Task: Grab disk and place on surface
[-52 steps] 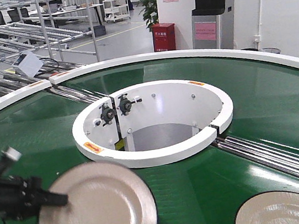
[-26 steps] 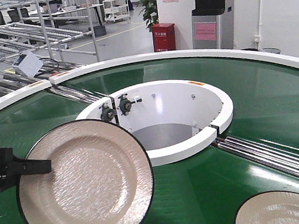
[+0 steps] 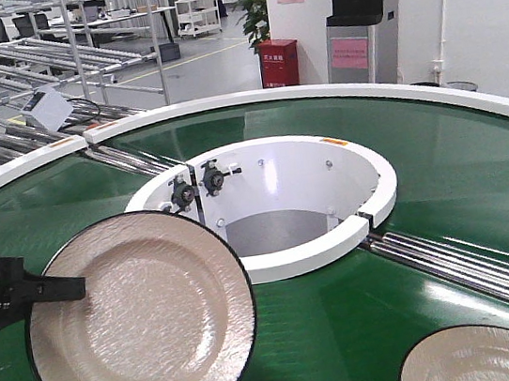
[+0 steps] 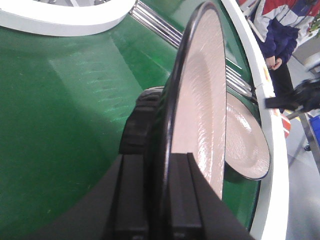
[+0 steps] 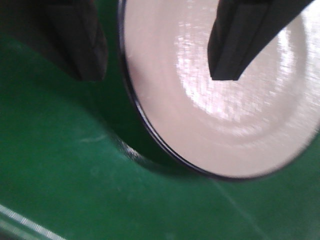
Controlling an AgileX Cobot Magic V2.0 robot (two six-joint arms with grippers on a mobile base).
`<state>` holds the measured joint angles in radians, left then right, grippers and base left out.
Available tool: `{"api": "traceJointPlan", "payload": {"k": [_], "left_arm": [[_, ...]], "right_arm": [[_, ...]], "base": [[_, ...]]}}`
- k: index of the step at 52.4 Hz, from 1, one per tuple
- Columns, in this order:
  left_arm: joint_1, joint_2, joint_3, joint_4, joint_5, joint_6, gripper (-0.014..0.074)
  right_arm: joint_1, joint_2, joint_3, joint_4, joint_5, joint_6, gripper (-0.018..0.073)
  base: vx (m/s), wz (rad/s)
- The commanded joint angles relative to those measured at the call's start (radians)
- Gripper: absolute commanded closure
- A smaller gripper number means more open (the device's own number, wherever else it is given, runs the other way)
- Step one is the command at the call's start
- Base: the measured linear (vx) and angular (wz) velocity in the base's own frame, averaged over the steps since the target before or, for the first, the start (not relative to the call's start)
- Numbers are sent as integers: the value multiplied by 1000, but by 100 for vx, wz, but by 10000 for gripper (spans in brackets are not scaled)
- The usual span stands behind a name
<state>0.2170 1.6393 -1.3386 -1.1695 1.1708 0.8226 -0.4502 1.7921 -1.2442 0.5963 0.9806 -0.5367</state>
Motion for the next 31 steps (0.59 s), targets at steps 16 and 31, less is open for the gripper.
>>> {"api": "traceJointPlan", "payload": {"k": [16, 31], "left_arm": [[2, -50, -27, -87, -20, -8, 605], [2, -50, -27, -88, -24, -8, 605]], "right_arm": [[-2, 93, -21, 106, 39, -144, 78], [-1, 143, -21, 235, 111, -199, 455]], "base": [[0, 0], [0, 0]]}}
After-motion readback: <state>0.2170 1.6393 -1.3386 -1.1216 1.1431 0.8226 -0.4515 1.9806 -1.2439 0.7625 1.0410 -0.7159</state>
